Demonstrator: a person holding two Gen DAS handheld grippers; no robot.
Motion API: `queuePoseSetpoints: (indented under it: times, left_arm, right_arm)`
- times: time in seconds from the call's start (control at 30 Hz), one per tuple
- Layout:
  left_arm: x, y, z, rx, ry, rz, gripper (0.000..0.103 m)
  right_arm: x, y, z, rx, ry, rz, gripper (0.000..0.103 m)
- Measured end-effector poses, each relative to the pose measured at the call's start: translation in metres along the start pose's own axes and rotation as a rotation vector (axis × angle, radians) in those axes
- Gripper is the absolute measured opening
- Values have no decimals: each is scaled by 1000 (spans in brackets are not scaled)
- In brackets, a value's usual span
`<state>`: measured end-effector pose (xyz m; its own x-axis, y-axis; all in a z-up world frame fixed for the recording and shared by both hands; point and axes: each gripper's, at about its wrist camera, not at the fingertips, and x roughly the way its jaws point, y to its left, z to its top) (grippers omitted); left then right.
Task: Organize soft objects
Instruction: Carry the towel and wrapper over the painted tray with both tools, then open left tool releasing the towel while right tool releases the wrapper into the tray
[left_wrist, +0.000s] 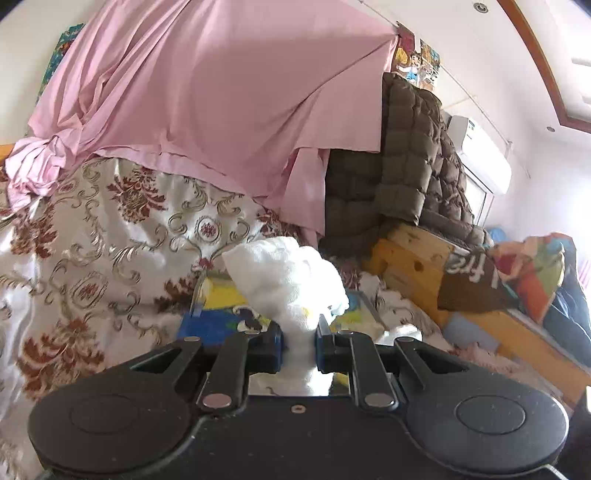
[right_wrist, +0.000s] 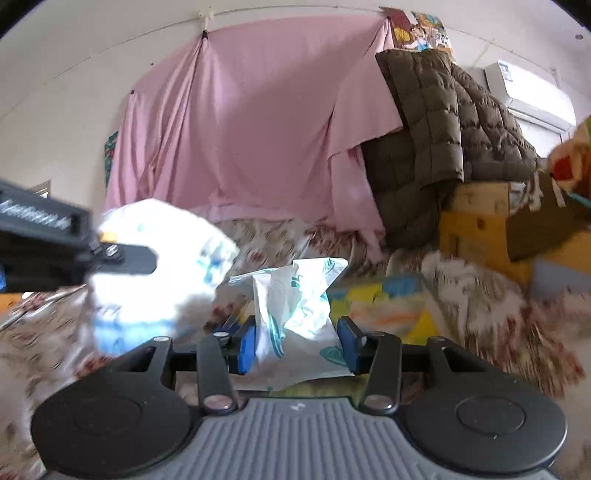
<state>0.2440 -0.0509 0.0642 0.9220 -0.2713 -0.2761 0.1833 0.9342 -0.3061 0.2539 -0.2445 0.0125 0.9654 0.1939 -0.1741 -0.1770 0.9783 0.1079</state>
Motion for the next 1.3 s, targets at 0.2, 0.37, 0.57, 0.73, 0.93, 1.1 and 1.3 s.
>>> queuePoseSetpoints:
  times: [0.2, 0.37, 0.57, 0.73, 0.93, 1.1, 1.3]
  left_arm:
    - [63, 10, 18, -4, 17, -14, 18]
    - [116, 14, 21, -33, 33, 1, 18]
    - [161, 18, 11, -82, 74, 25, 18]
    - [182, 22, 2, -115, 142, 81, 19]
    - [195, 34, -2, -156, 219, 139, 20]
    - [202, 46, -9, -183, 260, 192, 21]
    - [208, 59, -17, -211, 304, 242, 28]
  right_arm:
    - [63, -25, 1, 27, 8, 32, 50]
    - [97, -41, -15, 44, 84, 20, 50]
    - [119, -50, -12, 57, 132, 9, 50]
    - [129, -55, -11, 71, 190, -5, 50]
    - [140, -65, -13, 128, 258, -17, 52]
    - [145, -66, -14, 127, 294, -14, 57]
    - [147, -66, -14, 132, 316, -4, 61]
